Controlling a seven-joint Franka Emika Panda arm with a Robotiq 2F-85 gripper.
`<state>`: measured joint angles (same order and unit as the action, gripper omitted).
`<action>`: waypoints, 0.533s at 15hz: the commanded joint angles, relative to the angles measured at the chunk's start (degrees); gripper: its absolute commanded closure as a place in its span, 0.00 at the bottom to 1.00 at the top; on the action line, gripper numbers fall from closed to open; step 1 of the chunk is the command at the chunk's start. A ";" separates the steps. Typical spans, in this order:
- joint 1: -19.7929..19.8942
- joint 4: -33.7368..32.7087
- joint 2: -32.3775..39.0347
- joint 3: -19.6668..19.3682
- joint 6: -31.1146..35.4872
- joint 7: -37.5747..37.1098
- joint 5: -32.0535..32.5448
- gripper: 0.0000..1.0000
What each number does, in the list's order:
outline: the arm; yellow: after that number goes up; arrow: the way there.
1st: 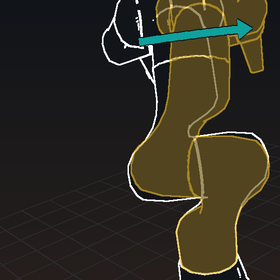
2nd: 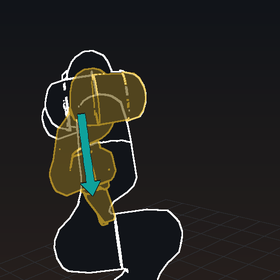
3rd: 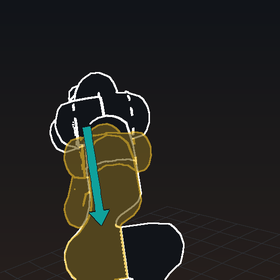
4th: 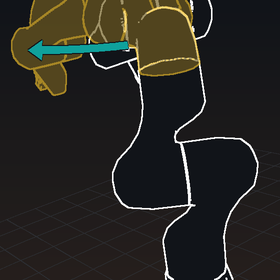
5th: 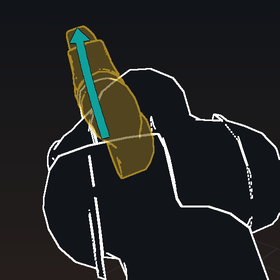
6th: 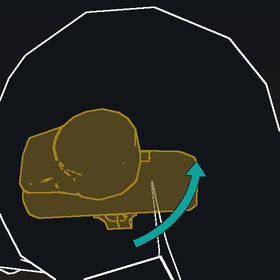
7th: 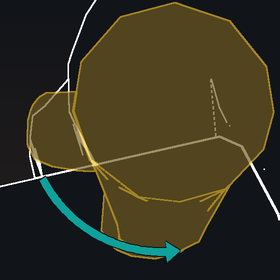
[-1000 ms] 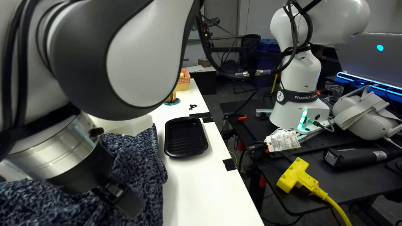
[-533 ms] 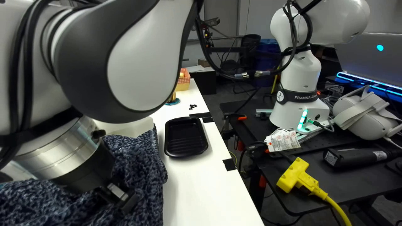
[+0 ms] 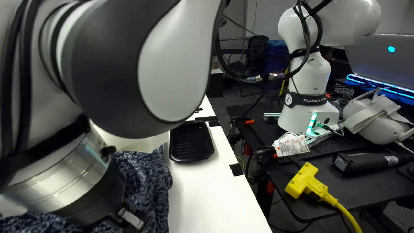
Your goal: Unfold the fleece blanket once from right to left
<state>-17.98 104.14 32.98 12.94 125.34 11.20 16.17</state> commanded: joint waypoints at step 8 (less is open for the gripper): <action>-1.86 -0.22 0.13 2.87 -0.67 4.56 -0.85 0.99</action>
<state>-20.22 104.13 33.19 15.49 125.34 13.61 16.17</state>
